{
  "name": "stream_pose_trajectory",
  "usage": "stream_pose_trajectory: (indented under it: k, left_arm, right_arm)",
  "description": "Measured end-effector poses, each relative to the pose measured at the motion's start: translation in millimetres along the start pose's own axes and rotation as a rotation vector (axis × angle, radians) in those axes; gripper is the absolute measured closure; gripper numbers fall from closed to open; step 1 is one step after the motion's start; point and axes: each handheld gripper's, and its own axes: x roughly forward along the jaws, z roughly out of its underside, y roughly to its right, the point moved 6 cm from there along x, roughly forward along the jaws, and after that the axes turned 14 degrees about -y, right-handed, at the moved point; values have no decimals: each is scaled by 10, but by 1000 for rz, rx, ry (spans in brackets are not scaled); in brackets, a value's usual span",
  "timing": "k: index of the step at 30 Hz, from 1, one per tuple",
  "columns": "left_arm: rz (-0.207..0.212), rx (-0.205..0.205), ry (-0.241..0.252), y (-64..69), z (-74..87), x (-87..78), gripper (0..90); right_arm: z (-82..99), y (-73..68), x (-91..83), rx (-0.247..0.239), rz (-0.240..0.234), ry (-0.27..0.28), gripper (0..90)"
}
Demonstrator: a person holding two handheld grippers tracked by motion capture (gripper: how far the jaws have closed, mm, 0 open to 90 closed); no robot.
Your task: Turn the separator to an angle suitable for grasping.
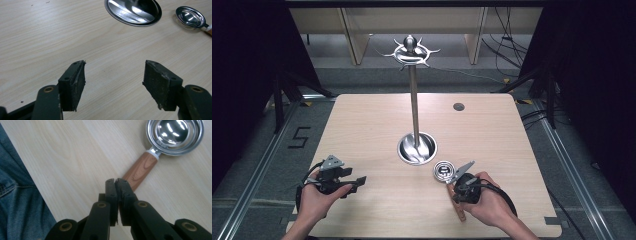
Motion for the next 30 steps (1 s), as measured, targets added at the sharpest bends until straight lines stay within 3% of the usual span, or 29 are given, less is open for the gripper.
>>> stream_pose_trajectory:
  k: [3, 4, 6, 7, 9, 11, 12, 13, 14, 16, 17, 20, 22, 25, 28, 29, 30]
  left_arm:
    - [-2, 1, -4, 5, 0, -4, 331]
    - [-6, -2, 6, 10, -7, -3, 331]
    - [-13, -23, 38, 19, -28, 16, 331]
    - [-6, -19, 23, 21, -22, 3, 331]
    - [-13, -23, 34, 19, -24, 13, 331]
    - [-15, -25, 36, 20, -24, 13, 331]
    - [-1, -3, 8, 13, -8, 0, 331]
    - [-5, 9, -6, 3, -1, -6, 332]
    - [-9, -23, 31, 23, -21, 14, 332]
    - [-4, -20, 22, 18, -19, 13, 332]
    - [7, 2, -5, 14, -1, -2, 332]
    - [-13, 4, 10, 7, -7, -5, 332]
    - [-4, 9, -11, 7, 4, -9, 332]
    - [-6, 7, -3, 10, 0, -8, 332]
    - [6, -3, -4, 21, 0, 5, 332]
    - [-3, 8, -2, 13, 3, 11, 332]
    - [-2, 6, 0, 15, 3, 14, 332]
  right_arm:
    - [-22, -15, 1, -9, 8, -6, 887]
    - [-43, -65, -2, -3, -15, -2, 894]
    - [-71, -111, 5, -44, -10, -11, 900]
    - [-106, -222, 28, -55, -44, -18, 900]
    - [-113, -291, 83, -69, -60, -41, 900]
    - [-104, -335, 139, -69, -77, -67, 900]
    - [-98, -353, 159, -50, -86, -78, 900]
    - [-97, -352, 182, -62, -85, -85, 900]
    - [-92, -349, 197, -52, -79, -94, 900]
    - [-94, -359, 212, -43, -93, -100, 900]
    - [-88, -342, 239, -31, -85, -116, 900]
    - [-72, -314, 260, -20, -76, -133, 900]
    - [-29, -266, 284, -13, -60, -163, 900]
    - [2, -221, 298, 5, -45, -177, 900]
    - [46, -102, 296, 9, -49, -182, 900]
    - [58, -83, 291, 33, -47, -183, 900]
    - [82, -14, 296, 24, -21, -196, 900]
